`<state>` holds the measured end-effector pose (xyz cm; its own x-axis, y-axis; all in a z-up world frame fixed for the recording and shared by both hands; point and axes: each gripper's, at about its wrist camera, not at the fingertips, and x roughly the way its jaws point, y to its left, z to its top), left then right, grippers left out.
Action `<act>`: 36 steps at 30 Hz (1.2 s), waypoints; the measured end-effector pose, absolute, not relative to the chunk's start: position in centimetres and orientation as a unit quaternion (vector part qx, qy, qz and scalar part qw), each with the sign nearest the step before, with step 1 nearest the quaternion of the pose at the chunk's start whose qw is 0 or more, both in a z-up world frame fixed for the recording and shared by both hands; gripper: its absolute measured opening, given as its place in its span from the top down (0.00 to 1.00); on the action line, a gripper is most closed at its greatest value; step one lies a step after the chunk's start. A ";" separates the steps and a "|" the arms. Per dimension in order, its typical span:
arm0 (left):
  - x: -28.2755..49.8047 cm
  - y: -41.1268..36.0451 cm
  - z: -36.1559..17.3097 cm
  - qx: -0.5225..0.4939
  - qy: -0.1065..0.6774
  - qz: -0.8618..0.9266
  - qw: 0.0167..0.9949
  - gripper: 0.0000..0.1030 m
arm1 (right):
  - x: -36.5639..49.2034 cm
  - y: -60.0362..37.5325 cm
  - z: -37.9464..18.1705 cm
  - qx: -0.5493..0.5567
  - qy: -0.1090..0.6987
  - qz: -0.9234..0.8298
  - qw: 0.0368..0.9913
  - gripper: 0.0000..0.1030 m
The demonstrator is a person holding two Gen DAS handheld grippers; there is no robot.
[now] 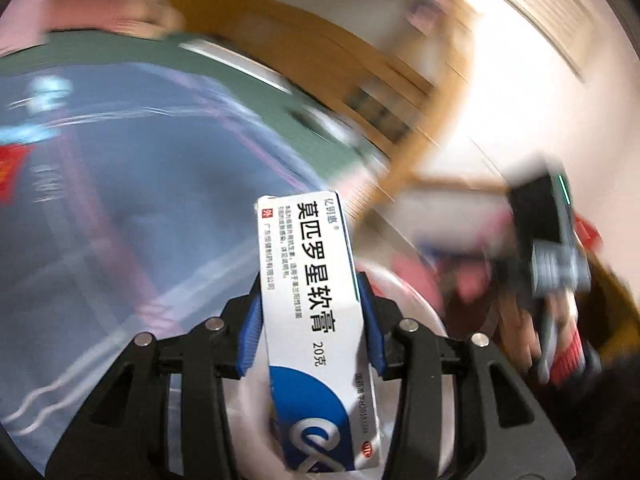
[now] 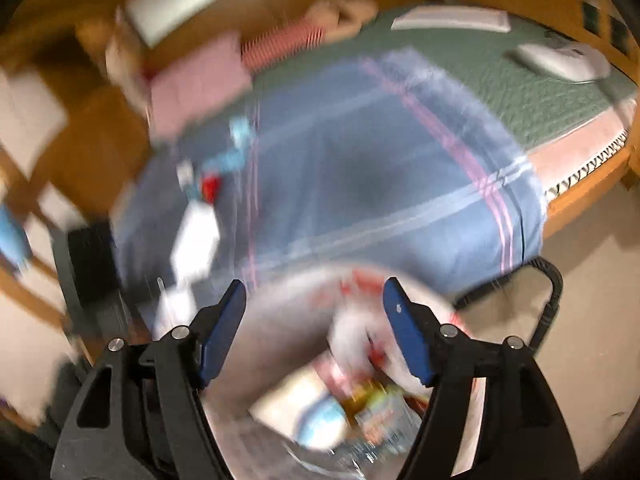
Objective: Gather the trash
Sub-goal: 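Drop the ointment box and white bag into the bin with both tools, then grasp the red snack wrapper with the left tool while the right tool grasps the blue mask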
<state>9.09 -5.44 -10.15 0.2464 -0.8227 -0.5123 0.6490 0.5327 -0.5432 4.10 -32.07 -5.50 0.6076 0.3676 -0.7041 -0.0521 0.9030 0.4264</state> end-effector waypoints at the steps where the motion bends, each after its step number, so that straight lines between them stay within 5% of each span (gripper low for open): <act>1: 8.1 -7.0 -10.2 -0.079 0.397 -0.500 0.765 0.49 | 4.4 -32.6 -5.1 0.195 0.418 0.114 0.880 0.30; 4: 6.7 -9.1 -10.6 -0.022 0.399 -0.505 0.765 0.11 | 5.3 -33.7 -4.8 0.223 0.405 0.104 0.881 0.30; 9: 8.8 -6.2 -9.9 -0.062 0.383 -0.421 0.820 0.11 | 7.0 -32.5 -5.5 0.223 0.415 0.105 0.876 0.30; 13: 14.3 -0.3 -9.4 -0.055 0.338 -0.077 0.936 0.12 | 9.0 -30.5 -6.1 0.200 0.420 0.117 0.877 0.30; 17: 18.3 2.8 -9.9 -0.037 0.321 0.074 0.943 0.12 | 11.3 -28.5 -7.2 0.185 0.434 0.139 0.871 0.30; 35: 27.3 4.6 -14.6 -0.037 0.369 0.063 0.927 0.19 | 23.8 -19.9 -9.8 0.091 0.464 0.177 0.864 0.30; 36: 27.6 4.5 -14.9 -0.035 0.374 0.058 0.925 0.28 | 24.3 -19.5 -9.8 0.087 0.464 0.177 0.864 0.30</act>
